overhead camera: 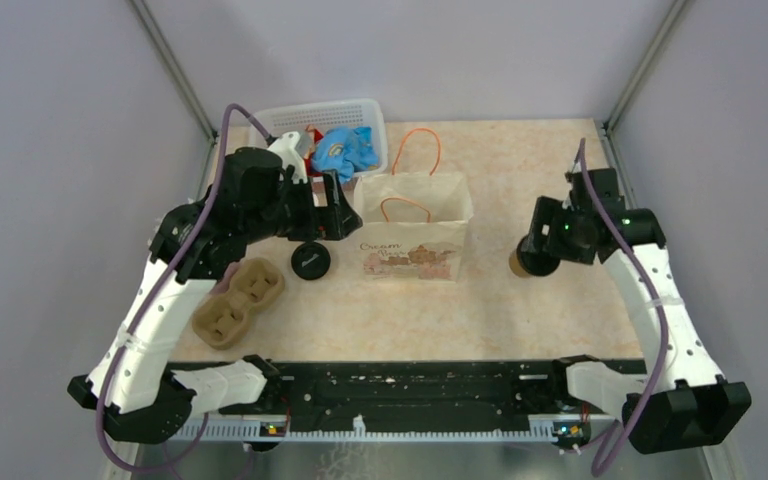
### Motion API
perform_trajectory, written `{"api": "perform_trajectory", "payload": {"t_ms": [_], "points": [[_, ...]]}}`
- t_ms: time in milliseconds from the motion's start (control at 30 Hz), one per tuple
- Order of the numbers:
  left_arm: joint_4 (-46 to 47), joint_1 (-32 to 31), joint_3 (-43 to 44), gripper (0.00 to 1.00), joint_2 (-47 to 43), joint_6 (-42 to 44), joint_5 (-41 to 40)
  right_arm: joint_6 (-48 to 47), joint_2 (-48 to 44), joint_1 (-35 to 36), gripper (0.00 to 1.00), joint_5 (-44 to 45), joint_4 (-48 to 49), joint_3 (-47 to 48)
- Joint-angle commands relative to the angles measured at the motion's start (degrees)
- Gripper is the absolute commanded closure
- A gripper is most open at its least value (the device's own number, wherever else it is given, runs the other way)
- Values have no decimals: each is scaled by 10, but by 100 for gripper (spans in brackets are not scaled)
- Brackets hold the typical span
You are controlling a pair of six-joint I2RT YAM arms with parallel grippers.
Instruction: Pack the takeout coffee
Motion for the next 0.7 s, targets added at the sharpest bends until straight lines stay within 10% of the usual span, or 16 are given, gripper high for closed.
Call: {"api": "perform_trajectory", "payload": {"t_ms": [0, 233, 667], "points": [[-20, 0, 27, 3, 17, -24, -14, -76, -15, -4, 26, -104, 15, 155], [-13, 8, 54, 5, 82, -24, -25, -136, 38, 43, 27, -275, 65, 371], [47, 51, 44, 28, 186, 42, -25, -238, 200, 255, 29, -148, 22, 537]]}}
